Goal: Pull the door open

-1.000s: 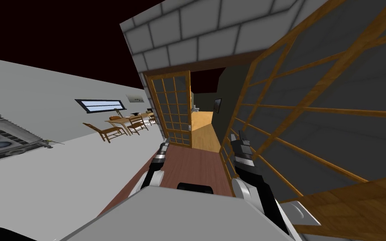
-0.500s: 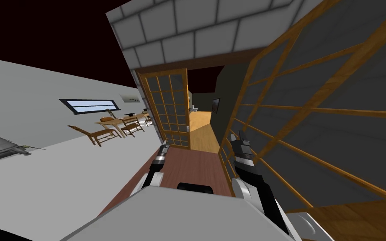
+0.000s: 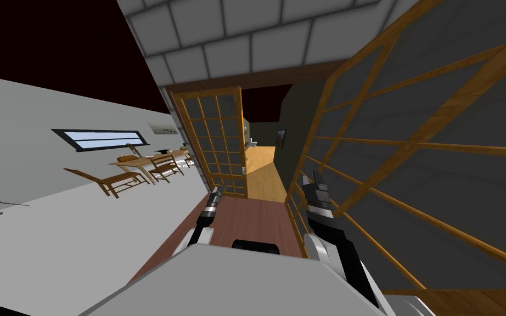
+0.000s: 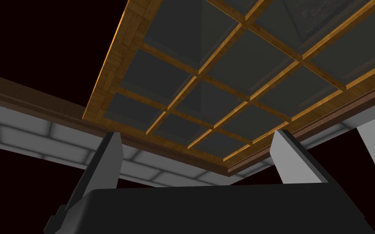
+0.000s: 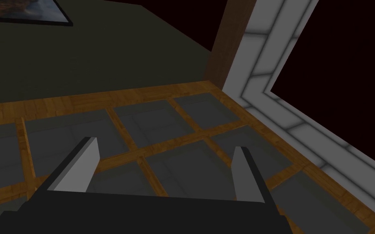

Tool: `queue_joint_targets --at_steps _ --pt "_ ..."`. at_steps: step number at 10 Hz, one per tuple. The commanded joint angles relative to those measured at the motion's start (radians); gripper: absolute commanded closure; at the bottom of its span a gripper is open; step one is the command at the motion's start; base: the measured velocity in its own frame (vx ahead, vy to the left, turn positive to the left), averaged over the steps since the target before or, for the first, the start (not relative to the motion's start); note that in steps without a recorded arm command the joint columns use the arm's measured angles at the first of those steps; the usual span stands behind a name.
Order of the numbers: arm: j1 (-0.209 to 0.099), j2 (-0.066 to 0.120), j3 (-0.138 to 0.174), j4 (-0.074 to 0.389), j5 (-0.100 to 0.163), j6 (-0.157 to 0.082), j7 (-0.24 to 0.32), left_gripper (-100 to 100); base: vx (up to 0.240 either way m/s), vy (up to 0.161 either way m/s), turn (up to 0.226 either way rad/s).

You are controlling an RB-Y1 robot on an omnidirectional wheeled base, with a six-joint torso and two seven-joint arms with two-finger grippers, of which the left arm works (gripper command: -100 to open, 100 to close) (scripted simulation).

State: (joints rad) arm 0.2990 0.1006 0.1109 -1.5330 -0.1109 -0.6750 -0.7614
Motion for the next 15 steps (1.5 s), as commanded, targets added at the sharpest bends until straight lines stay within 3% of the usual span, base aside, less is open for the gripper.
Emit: queue_joint_targets --at_steps 1,15 --pt "-0.003 0.001 0.007 0.029 -0.007 -0.006 -0.032 -100 0.110 -0.013 -0.062" --pt "-0.073 0.005 0.072 0.335 -0.061 -0.081 -0.278 -100 0.103 -0.005 -0.060"
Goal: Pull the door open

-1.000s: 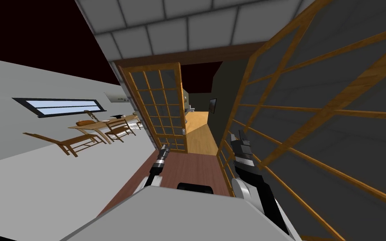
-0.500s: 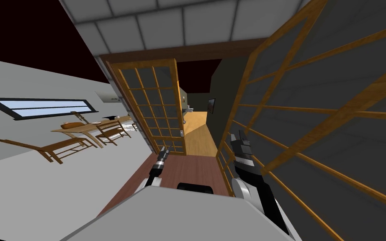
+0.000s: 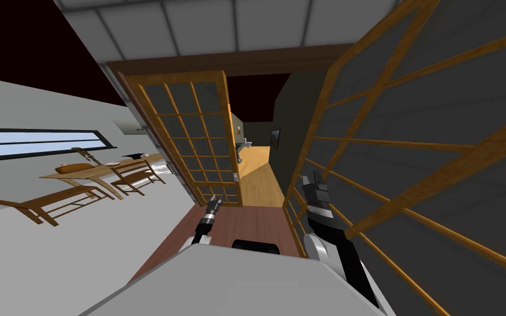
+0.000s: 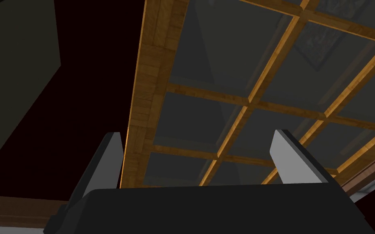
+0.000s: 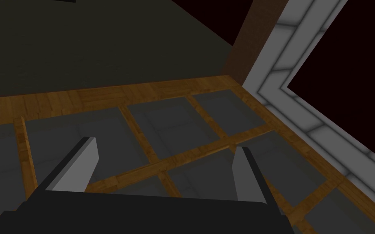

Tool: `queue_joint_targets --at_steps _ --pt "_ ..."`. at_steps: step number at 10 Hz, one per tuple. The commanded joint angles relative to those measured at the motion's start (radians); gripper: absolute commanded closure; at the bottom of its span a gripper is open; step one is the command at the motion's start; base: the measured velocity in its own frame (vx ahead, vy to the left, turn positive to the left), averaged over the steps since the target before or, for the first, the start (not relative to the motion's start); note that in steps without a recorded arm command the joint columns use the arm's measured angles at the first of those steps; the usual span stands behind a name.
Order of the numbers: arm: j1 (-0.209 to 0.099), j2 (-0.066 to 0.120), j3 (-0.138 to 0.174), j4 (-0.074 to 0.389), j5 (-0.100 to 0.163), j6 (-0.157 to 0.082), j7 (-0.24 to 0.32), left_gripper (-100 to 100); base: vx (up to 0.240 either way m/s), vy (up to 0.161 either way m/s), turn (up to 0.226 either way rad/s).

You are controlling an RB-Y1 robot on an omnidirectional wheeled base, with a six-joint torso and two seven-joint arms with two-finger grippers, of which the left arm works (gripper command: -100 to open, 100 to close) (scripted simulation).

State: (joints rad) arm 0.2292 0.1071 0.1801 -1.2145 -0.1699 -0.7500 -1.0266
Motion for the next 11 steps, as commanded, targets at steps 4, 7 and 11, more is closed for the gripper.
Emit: queue_joint_targets --at_steps 4,7,11 --pt "-0.021 -0.002 0.019 0.092 -0.016 -0.024 -0.074 -100 0.105 0.008 -0.052" --pt "-0.036 -0.004 0.033 0.159 -0.027 -0.041 -0.127 -100 0.129 0.013 -0.066" --pt "-0.058 -0.008 0.053 0.252 -0.044 -0.063 -0.202 -100 0.146 0.011 -0.064"
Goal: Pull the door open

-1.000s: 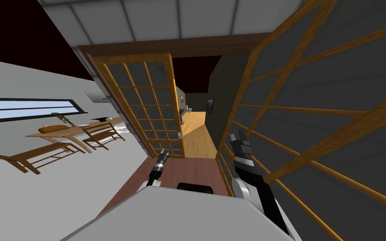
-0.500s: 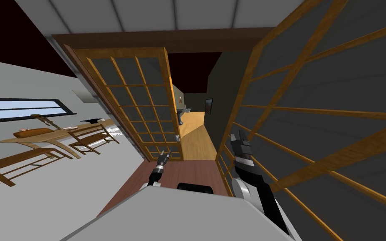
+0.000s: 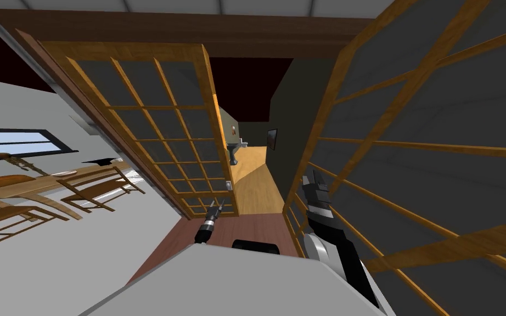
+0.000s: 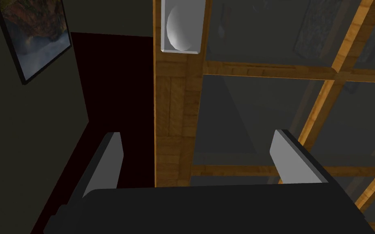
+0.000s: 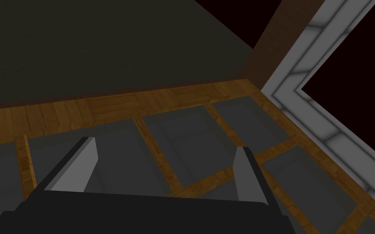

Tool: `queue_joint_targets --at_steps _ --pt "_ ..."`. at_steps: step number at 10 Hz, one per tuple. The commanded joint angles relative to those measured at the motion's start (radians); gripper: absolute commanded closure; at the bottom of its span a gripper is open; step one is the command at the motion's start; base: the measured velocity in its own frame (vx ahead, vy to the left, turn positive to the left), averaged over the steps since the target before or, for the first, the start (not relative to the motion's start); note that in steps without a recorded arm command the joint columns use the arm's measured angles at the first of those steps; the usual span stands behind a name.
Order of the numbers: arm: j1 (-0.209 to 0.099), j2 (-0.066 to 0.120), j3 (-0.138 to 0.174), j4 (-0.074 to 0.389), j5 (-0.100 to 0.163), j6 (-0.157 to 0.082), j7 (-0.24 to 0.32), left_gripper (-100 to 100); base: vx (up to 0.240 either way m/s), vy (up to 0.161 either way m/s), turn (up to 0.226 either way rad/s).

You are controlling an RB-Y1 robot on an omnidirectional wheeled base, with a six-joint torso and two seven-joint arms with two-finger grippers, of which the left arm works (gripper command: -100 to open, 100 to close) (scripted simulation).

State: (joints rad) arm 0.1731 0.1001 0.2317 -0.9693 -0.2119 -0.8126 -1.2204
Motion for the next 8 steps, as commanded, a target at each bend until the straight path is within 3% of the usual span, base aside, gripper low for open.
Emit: queue_joint_targets --at_steps 1,4,8 --pt "-0.008 -0.002 0.008 0.035 -0.007 -0.008 -0.031 -100 0.123 0.007 -0.056" --pt "-0.014 -0.003 0.012 0.056 -0.009 -0.014 -0.043 -100 0.097 0.021 -0.028" --pt "-0.008 0.027 0.043 0.096 0.011 -0.045 -0.031 -100 0.186 -0.001 -0.093"
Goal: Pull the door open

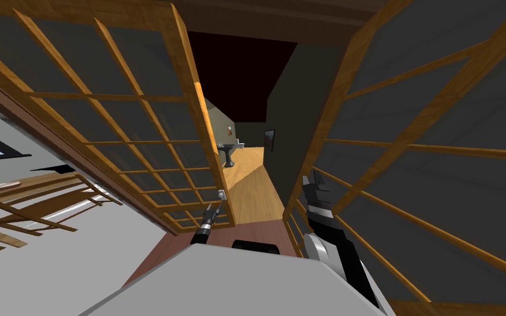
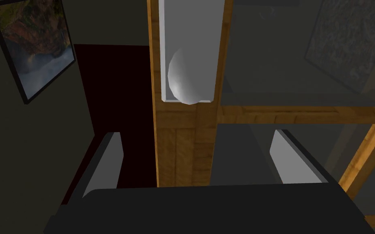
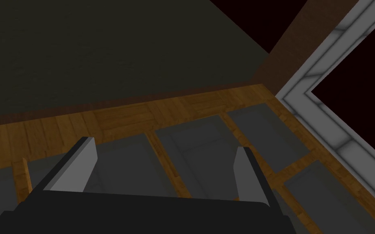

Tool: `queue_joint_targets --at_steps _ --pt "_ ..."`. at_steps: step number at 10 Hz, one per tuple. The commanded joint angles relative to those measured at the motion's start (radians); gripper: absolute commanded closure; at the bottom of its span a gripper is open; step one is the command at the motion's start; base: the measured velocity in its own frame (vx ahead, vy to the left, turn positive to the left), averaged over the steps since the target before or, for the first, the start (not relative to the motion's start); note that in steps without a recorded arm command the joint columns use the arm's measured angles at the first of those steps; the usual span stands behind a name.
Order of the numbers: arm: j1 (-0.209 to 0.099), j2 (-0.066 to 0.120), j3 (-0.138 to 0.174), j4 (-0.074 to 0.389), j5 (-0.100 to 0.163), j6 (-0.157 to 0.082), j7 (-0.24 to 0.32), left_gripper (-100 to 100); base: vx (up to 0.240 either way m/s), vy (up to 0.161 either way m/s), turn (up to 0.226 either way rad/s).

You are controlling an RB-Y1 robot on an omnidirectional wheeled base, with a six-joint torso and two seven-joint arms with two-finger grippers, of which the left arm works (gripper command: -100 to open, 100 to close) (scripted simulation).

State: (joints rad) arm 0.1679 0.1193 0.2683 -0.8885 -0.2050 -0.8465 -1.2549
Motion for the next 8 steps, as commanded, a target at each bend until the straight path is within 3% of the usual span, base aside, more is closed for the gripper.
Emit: queue_joint_targets --at_steps 1,5,6,7,8 --pt "0.000 0.015 0.014 0.025 0.010 -0.019 0.007 -100 0.213 -0.014 -0.099" --pt "0.007 0.043 0.042 0.059 0.029 -0.047 0.021 -100 0.207 0.003 -0.096" --pt "0.003 0.040 0.039 0.065 0.027 -0.051 0.018 -100 0.065 -0.015 0.043" --pt "0.003 0.040 0.039 0.065 0.027 -0.051 0.018 100 -0.024 -0.001 -0.002" --pt "0.003 0.040 0.039 0.065 0.027 -0.051 0.018 100 -0.035 0.007 -0.016"
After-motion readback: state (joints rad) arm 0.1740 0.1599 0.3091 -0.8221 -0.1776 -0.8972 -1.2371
